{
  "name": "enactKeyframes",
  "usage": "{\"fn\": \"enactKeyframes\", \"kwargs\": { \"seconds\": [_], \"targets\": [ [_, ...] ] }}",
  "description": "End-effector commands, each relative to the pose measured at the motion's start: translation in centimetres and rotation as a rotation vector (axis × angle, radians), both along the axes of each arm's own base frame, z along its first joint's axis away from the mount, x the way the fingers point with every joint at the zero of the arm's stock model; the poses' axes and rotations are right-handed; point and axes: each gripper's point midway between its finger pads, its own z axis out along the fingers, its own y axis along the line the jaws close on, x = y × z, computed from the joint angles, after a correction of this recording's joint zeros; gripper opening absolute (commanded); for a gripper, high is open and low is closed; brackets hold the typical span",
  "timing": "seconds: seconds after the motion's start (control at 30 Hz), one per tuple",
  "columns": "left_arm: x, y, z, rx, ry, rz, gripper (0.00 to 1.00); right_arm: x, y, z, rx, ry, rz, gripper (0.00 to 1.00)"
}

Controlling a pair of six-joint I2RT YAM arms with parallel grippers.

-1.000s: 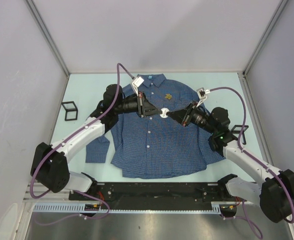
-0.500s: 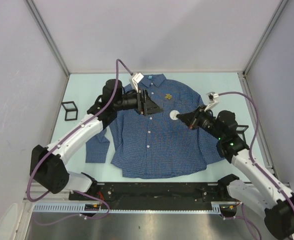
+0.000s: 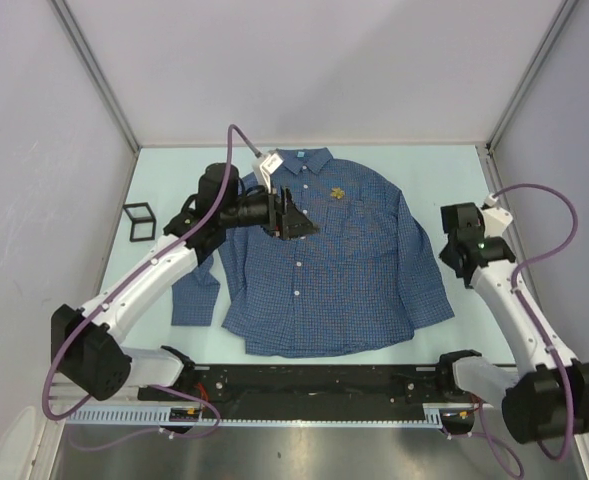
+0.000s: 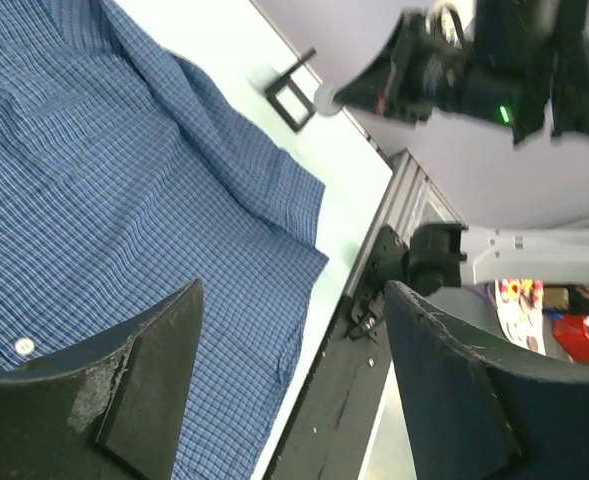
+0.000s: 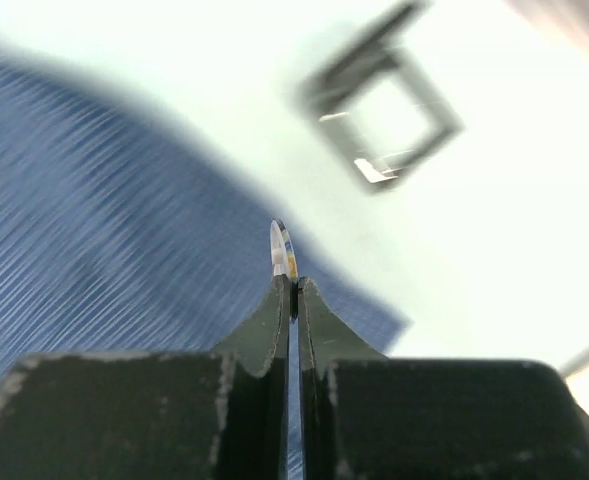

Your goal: Remove the brooch from the garment

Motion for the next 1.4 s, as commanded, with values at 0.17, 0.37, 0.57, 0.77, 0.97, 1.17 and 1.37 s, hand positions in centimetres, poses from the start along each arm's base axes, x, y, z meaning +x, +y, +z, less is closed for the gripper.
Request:
{"fn": "enactKeyframes", "kwargs": {
  "seconds": [0.17, 0.37, 0.57, 0.77, 0.97, 1.17, 1.37],
  "targets": [
    [-0.1, 0.3, -0.4, 0.008, -0.012, 0.004, 0.77, -2.2, -11.0, -1.0, -0.251, 0.23, -0.352, 0.0],
    [0.6, 0.8, -0.8, 0.012, 0.011, 0.016, 0.77, -1.2, -12.6, -2.6, -0.341, 0.347, -0.337, 0.0],
    [1.6, 1.4, -1.7, -0.037, 0.098, 0.008, 0.76, 0.5, -11.6, -4.0, -0.487, 0.446, -0.213, 0.0],
    [2.6, 1.2, -4.8, -0.058, 0.229, 0.017, 0.75, 0.8, -9.7, -4.8, -0.675, 0.504, -0.167, 0.0],
    [4.5, 1.6, -6.9, 0.026, 0.211, 0.088, 0.75, 1.5, -8.8, -4.8, -0.733, 0.51, -0.123, 0.0],
    [4.4, 0.8, -6.0, 0.012, 0.204, 0.106, 0.75, 2.2, -9.0, -4.7, -0.734, 0.5, -0.115, 0.0],
    [3.7, -0.1, -6.3, 0.021, 0.219, 0.093, 0.75, 2.0, -9.6, -6.2, -0.725, 0.56, -0.129, 0.0]
  ]
}}
